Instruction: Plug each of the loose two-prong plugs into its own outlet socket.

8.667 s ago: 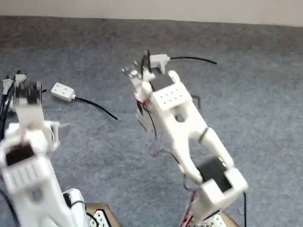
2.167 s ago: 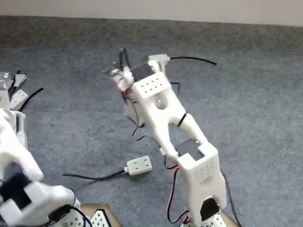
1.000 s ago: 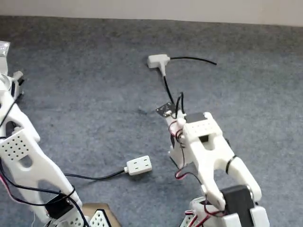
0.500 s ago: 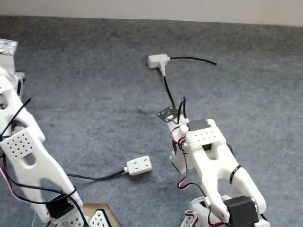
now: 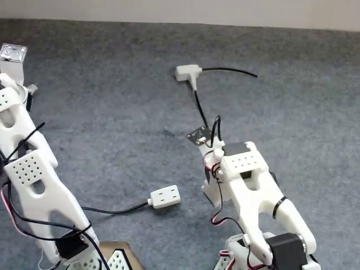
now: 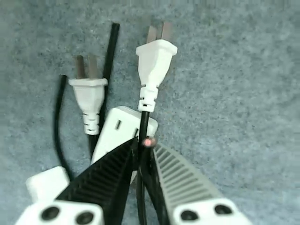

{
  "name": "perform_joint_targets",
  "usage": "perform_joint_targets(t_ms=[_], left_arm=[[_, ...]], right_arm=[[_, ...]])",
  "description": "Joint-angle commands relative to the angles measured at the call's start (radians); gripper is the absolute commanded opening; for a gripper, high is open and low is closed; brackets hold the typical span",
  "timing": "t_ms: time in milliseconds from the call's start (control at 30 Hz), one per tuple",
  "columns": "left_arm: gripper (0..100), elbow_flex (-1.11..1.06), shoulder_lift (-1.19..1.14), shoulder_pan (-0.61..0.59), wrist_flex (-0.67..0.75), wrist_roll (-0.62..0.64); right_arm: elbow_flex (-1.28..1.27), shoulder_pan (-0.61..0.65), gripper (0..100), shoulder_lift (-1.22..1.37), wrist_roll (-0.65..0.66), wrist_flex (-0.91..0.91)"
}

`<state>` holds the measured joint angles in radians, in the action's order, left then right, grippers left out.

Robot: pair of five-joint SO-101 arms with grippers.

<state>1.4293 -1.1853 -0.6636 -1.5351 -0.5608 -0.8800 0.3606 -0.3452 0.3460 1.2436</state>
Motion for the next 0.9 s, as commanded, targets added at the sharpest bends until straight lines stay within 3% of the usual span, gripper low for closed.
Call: perform_joint_targets(t_ms=[0, 267, 433, 533, 633, 767, 867], left_arm=[[1, 0.194, 0.019, 0.059, -0.035, 0.015], [1, 0.234, 0.128, 0.084, 0.098, 0.025], [1, 0.231, 0.205, -0.03, 0.238, 0.147], [1, 0.228, 0.239, -0.104, 0.25, 0.124], [2, 0.228, 0.248, -0.16, 0.064, 0.041], [9, 0.193, 0.225, -0.188, -0.259, 0.052], [5, 0.091, 0.176, -0.18, -0.255, 0.043]], right_arm=[[0.001, 0.016, 17.6, -0.028, 0.008, -0.008], [-0.001, 0.047, 17.6, -0.028, 0.006, -0.007], [-0.001, 0.045, 17.6, -0.028, 0.006, -0.007], [-0.001, 0.045, 17.6, -0.028, 0.006, -0.008], [-0.001, 0.047, 17.6, -0.028, 0.006, -0.008], [-0.001, 0.047, 17.6, -0.028, 0.006, -0.008], [-0.001, 0.048, 17.6, -0.028, 0.006, -0.005]])
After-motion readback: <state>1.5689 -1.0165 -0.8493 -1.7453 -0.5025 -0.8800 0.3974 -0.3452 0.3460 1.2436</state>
